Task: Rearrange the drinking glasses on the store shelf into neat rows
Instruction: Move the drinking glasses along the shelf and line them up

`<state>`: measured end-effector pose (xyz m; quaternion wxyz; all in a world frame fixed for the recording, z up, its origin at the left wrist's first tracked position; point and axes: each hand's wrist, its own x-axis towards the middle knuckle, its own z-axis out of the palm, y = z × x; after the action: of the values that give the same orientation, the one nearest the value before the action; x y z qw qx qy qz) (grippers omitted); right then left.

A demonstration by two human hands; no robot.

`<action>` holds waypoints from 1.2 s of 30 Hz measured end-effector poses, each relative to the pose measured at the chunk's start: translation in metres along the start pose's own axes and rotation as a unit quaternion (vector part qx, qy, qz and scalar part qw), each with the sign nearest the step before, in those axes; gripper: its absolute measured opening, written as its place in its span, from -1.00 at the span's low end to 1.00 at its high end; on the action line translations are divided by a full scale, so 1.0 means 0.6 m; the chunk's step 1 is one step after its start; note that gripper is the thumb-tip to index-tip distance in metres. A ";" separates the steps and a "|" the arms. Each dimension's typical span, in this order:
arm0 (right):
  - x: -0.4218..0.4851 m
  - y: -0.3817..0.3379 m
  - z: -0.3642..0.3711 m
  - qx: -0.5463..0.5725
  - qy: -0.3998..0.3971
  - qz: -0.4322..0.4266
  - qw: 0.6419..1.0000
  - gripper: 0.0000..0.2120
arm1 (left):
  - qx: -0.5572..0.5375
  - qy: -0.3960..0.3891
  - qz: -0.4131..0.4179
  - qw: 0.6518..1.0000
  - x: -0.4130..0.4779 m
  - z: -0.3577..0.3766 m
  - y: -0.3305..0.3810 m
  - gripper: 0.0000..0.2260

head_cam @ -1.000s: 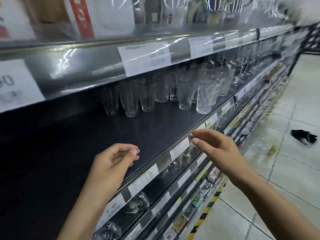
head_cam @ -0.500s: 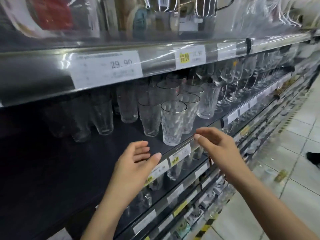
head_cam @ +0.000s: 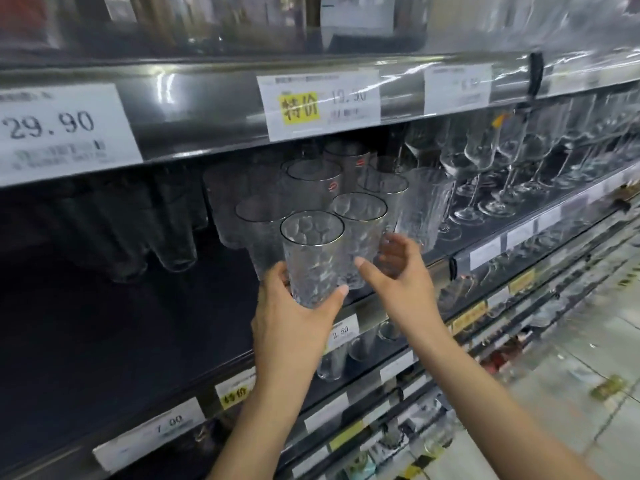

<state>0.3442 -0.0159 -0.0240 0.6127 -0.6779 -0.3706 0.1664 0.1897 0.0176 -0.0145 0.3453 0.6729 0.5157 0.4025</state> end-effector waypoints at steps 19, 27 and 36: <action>0.052 0.006 0.019 -0.062 -0.063 -0.019 0.996 -0.42 | 0.059 0.031 -0.012 0.998 0.026 0.027 0.024 -0.43; 0.017 -0.007 0.012 0.000 -0.050 -0.046 0.998 -0.47 | 0.051 0.014 0.029 0.998 0.013 -0.011 0.007 -0.48; -0.063 -0.077 0.041 0.039 -0.083 -0.103 0.991 -0.45 | 0.023 0.067 0.019 0.997 -0.009 -0.125 -0.032 -0.46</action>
<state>0.2884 -0.0264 0.0069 0.6197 -0.5958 -0.4809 0.1725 0.1137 0.0204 0.0004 0.2867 0.6615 0.5341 0.4415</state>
